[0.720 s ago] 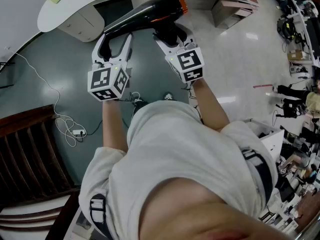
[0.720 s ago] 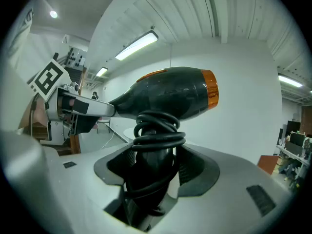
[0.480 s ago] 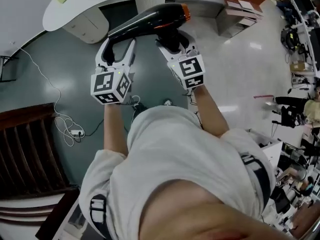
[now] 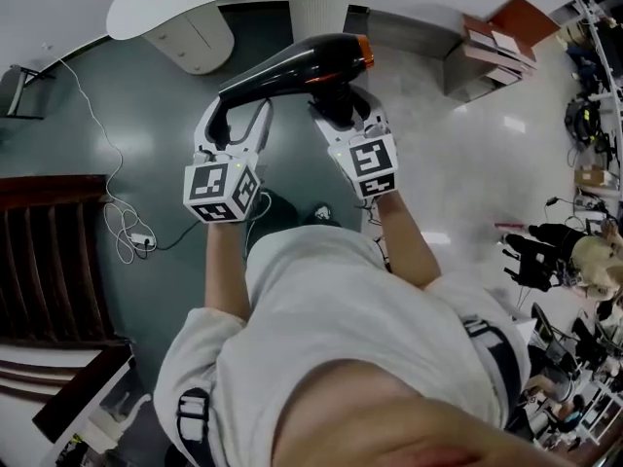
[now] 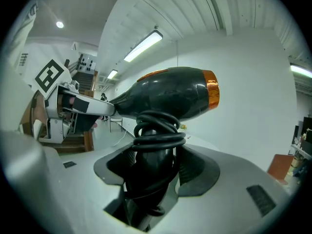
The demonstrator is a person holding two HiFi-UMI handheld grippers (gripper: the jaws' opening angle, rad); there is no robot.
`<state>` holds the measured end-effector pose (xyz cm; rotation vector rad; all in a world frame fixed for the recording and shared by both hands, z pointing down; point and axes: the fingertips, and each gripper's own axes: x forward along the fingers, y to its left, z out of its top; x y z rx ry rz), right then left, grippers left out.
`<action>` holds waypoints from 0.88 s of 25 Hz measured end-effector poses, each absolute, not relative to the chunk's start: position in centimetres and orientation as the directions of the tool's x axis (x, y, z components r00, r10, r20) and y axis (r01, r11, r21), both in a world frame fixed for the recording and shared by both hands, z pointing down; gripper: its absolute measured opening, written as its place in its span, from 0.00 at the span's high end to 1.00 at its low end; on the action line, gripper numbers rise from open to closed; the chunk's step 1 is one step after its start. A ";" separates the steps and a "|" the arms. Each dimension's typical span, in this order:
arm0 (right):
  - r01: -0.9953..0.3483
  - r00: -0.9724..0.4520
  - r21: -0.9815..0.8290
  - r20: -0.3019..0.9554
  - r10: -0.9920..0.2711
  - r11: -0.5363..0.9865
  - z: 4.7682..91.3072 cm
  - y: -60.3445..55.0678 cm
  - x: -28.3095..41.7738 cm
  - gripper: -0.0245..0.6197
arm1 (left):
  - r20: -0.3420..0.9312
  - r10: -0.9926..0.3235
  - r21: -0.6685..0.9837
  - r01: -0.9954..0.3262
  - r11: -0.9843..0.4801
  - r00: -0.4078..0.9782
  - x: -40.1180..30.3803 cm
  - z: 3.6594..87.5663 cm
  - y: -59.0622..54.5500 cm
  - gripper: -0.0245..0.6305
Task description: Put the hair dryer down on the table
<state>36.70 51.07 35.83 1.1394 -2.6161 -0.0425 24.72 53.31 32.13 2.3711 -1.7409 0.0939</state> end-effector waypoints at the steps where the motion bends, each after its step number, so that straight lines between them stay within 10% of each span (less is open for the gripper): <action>1: -0.707 -0.654 0.132 0.252 -0.714 0.694 36.0 51.0 36.4 0.56 | 0.176 -0.939 0.119 -0.953 -0.279 0.297 24.5 32.2 53.3 0.47; 22: -0.657 -0.692 0.152 0.267 -0.670 0.739 35.6 40.9 25.3 0.56 | 0.153 -0.960 0.137 -0.967 -0.214 0.234 13.4 31.9 44.1 0.47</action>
